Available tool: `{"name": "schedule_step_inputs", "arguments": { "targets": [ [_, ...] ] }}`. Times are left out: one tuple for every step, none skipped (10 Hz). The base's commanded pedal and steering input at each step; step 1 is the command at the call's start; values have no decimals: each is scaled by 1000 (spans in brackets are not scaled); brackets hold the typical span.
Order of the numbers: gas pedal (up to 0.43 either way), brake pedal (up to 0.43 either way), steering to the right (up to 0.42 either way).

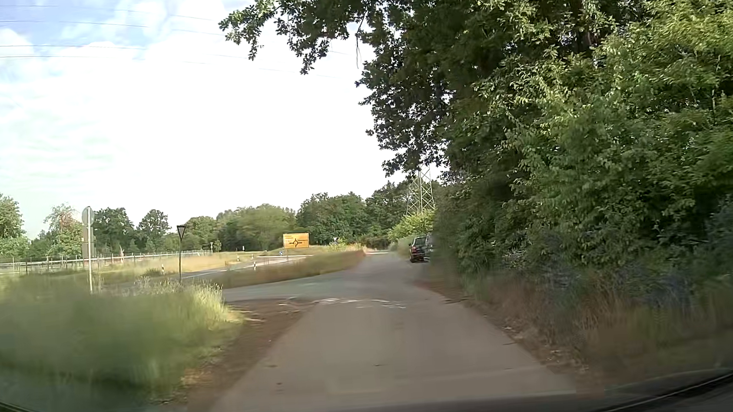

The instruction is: Follow the waypoints while adhering to traffic rules and regulations

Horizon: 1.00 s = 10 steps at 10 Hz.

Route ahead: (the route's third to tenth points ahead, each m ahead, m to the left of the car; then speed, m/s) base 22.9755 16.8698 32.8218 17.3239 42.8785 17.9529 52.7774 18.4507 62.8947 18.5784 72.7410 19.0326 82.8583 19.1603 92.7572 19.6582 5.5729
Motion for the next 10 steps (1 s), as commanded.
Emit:
{"name": "schedule_step_inputs", "arguments": {
  "targets": [
    [0,30,9],
    [0,30,9],
    [0,30,9],
    [0,30,7],
    [0,30,6],
    [0,30,6],
    [0,30,5],
    [0,30,4],
    [0,49,3],
    [0,73,3]
  ]
}}
